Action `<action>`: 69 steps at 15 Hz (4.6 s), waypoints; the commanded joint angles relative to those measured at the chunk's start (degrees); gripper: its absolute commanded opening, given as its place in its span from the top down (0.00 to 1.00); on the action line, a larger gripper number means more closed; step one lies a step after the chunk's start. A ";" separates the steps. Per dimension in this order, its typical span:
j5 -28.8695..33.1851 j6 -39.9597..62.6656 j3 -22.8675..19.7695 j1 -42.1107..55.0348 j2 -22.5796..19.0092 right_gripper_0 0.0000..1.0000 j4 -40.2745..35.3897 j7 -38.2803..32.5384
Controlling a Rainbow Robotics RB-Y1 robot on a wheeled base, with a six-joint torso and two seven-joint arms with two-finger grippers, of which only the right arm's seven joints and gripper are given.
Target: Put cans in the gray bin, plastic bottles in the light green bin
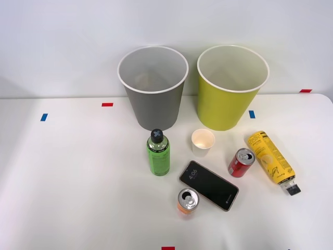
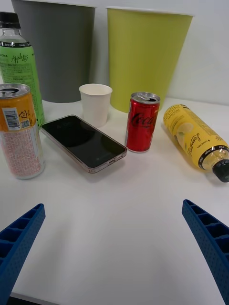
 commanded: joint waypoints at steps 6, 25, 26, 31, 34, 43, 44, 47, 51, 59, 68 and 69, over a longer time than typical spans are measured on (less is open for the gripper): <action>-0.68 12.25 -7.75 -2.31 -1.61 0.00 -7.76 1.22; -25.12 109.54 -34.12 -44.23 -9.87 0.00 -30.61 -14.69; -27.05 114.81 -35.70 -47.22 -9.96 0.00 -30.43 -14.87; -30.30 124.57 -35.43 -59.17 -11.01 0.00 -21.99 -14.96; -30.65 124.75 -32.18 -63.13 -14.71 0.00 -16.63 -15.48; -29.25 128.00 -23.13 -76.14 -15.50 0.00 -0.02 -15.57; -28.72 127.91 -22.25 -76.66 -15.41 0.00 0.51 -15.92; -27.93 127.21 -18.73 -79.13 -15.41 0.00 3.14 -15.92; -28.11 124.39 -15.31 -82.03 -15.41 0.00 7.54 -15.92; -24.85 122.64 -12.85 -87.48 -11.89 0.00 17.29 -15.66; -23.98 124.22 -12.14 -87.56 -11.89 0.00 17.82 -16.63; -23.80 124.31 -12.05 -87.56 -11.80 0.00 18.52 -16.63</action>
